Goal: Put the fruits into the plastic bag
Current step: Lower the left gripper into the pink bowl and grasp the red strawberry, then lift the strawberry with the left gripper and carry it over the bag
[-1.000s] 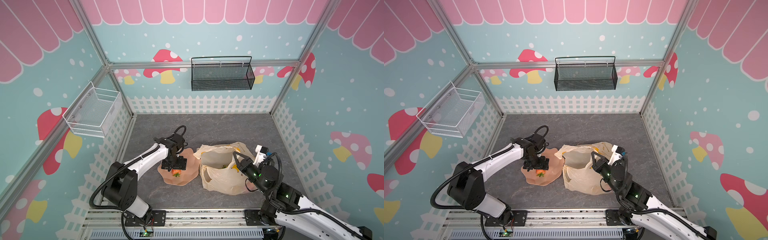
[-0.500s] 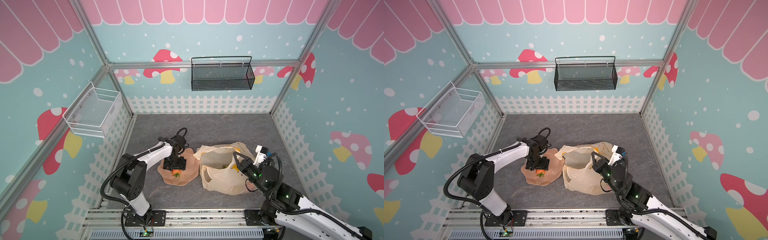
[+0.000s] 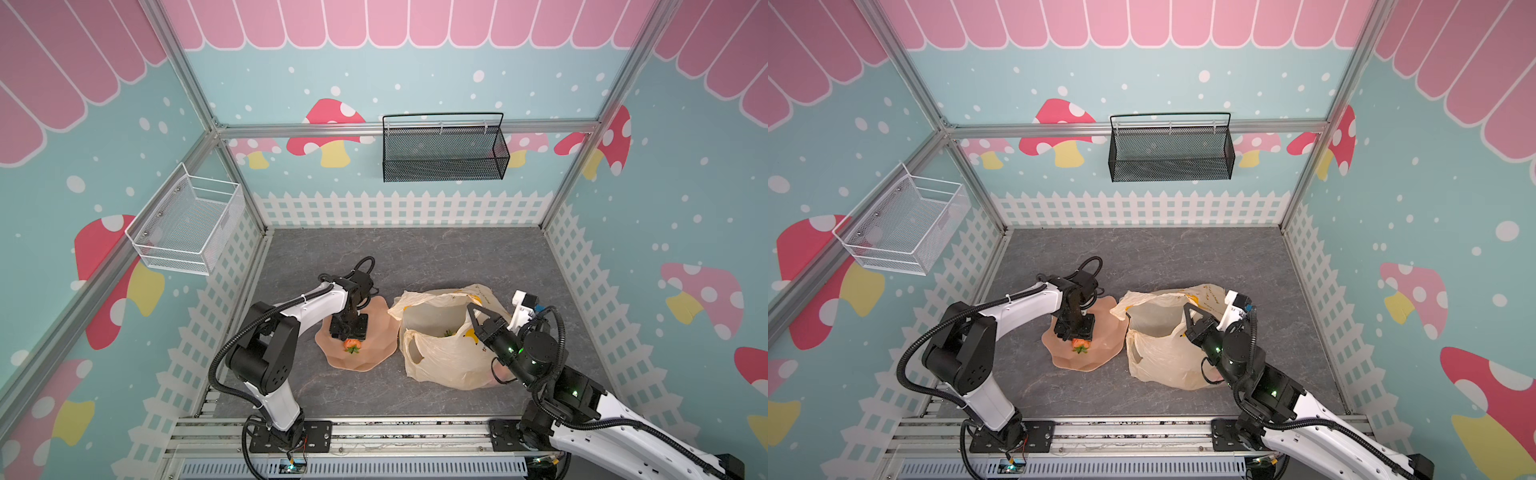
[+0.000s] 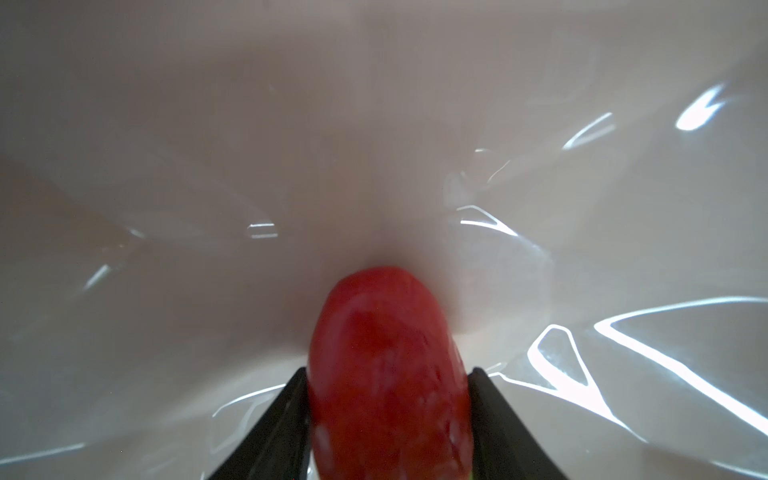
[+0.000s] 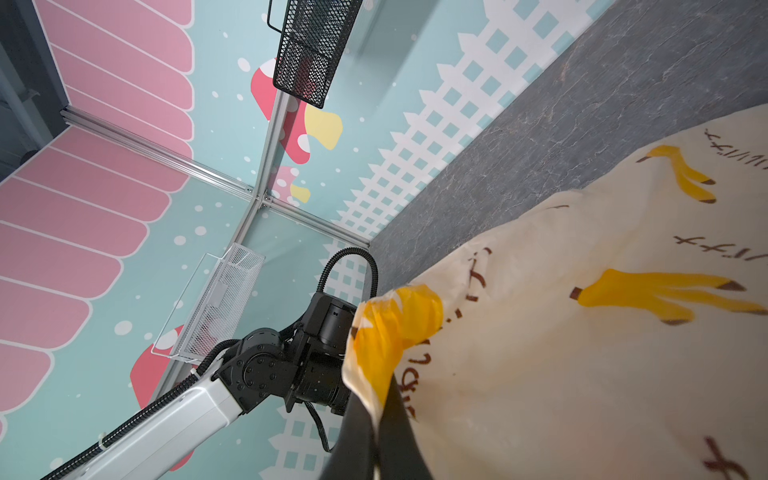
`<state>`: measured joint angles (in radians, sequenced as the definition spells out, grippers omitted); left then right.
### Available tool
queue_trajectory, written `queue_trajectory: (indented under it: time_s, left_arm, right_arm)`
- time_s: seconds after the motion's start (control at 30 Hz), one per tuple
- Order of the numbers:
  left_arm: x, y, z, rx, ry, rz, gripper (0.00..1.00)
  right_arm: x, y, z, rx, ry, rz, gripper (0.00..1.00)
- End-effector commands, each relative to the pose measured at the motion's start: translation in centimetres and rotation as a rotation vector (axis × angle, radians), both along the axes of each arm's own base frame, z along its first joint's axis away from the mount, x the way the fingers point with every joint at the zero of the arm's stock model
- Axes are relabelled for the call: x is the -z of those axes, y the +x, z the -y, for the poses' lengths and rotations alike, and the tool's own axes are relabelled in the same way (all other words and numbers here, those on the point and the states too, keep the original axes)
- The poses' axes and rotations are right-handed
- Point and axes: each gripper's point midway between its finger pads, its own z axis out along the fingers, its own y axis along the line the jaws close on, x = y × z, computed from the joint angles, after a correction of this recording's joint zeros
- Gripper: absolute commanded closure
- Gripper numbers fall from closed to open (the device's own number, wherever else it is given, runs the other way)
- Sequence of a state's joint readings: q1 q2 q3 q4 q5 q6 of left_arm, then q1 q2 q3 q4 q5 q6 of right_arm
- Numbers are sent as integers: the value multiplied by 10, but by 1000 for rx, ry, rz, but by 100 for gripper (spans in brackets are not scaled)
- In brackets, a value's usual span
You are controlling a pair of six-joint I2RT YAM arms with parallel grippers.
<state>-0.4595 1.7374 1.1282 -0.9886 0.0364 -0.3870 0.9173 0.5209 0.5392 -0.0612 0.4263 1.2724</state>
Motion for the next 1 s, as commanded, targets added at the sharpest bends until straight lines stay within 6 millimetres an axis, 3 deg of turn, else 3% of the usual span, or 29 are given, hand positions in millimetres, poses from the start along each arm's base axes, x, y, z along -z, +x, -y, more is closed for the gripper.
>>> queue_trajectory:
  time_s: [0.0, 0.2, 0.57, 0.77, 0.97]
  left_arm:
    - [-10, 11, 3, -1, -21, 51, 53]
    - [-42, 22, 6, 23, -56, 151, 58]
    - [-152, 51, 16, 74, -163, 450, 64]
    - [-187, 46, 27, 173, -250, 552, 65]
    - [-214, 30, 50, 397, -315, 660, 71]
  right_arm:
    - [5, 0, 4, 16, -4, -8, 100]
    - [7, 0, 4, 19, 2, -15, 100]
    - [5, 1, 3, 19, 0, -16, 100]
    - [4, 1, 2, 16, -5, -15, 100]
    - [5, 1, 2, 15, -5, -16, 100]
